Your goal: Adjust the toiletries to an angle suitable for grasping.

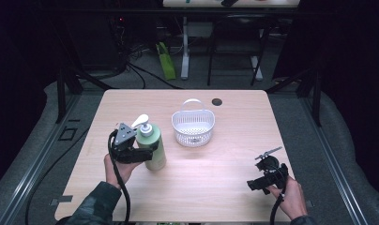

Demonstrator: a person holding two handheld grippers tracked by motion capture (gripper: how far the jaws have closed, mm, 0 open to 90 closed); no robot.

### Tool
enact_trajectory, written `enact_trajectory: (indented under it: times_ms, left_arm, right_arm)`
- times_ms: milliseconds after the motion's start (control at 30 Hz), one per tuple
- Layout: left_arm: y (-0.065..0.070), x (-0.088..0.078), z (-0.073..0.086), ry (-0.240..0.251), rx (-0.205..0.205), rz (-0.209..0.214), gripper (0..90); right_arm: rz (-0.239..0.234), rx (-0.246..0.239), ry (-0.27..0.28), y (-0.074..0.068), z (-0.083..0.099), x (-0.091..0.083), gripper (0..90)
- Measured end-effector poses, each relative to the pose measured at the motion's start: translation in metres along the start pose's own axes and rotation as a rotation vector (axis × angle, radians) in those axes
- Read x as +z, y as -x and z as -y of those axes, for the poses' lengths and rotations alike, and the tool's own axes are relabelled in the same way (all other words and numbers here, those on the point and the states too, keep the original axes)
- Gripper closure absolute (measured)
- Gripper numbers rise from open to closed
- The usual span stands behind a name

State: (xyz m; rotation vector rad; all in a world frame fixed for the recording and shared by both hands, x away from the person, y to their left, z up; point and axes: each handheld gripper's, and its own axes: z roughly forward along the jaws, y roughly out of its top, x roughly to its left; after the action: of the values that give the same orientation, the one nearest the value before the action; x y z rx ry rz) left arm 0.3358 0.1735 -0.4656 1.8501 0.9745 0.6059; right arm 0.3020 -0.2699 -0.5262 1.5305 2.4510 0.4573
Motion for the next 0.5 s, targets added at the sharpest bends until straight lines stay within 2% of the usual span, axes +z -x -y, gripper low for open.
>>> enact_trajectory:
  times_ms: [33,500]
  left_arm:
    - [0.0002,0.001,-0.0004,0.001,0.003,0.007,12.3]
    - [0.0081,0.0101,-0.0053,0.0,0.042,0.083,12.3]
  right_arm:
    - [-0.004,0.015,0.0,-0.0008,0.0,-0.0003,5.3]
    - [-0.007,0.004,-0.002,-0.0002,-0.0003,0.001,5.4]
